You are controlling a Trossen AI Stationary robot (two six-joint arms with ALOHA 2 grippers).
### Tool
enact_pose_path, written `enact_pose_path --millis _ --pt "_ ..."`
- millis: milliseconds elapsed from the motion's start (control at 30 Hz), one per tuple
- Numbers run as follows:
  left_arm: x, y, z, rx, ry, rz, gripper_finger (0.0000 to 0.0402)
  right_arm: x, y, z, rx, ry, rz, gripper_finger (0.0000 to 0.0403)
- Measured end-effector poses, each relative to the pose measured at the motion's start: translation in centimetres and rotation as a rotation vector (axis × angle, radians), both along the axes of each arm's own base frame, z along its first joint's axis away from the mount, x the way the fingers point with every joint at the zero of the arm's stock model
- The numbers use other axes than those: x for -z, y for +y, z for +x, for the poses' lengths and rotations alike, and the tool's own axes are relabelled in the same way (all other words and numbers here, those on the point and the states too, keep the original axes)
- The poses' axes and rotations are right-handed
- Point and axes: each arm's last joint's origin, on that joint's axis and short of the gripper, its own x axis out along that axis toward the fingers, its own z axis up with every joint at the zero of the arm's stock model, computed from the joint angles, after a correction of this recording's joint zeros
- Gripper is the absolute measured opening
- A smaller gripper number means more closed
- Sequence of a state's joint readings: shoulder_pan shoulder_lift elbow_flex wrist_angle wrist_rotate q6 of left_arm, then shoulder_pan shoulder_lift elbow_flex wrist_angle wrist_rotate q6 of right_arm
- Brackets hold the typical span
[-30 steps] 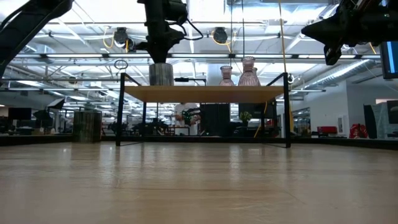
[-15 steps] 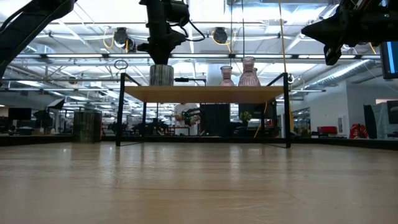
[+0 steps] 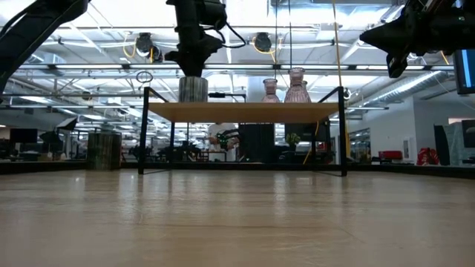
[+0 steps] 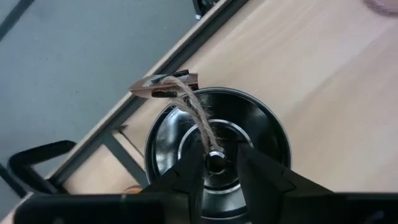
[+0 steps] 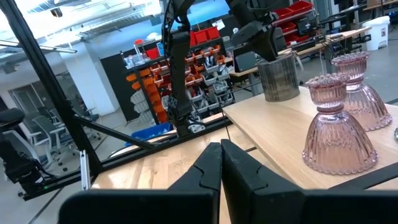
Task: Pick & Place candle stick holders
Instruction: Put the bottom left silver scented candle on the shelf, then put the top silver scented candle on the shelf
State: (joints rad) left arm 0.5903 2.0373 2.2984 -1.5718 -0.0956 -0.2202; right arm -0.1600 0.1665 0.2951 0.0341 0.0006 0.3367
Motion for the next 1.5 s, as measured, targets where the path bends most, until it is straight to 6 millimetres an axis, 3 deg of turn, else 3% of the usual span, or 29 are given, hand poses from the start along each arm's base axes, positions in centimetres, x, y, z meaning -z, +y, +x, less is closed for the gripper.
enact_pose_path --millis 633,900,1500 --pt "-1.0 -0.2 -0.6 -0.003 -0.037 0.018 0.0185 0.0 0.0 0.0 -0.002 -0.003 0.014 0.0000" --pt "-3.0 -0.2 -1.4 -0.005 -0.136 0.084 0.0189 0.0 0.0 0.0 -0.002 -0.003 0.018 0.0000" --pt "-7.8 -2.8 -4.9 -0.031 -0.271 0.185 0.0189 0.0 0.0 0.0 -0.003 -0.003 0.017 0.0000"
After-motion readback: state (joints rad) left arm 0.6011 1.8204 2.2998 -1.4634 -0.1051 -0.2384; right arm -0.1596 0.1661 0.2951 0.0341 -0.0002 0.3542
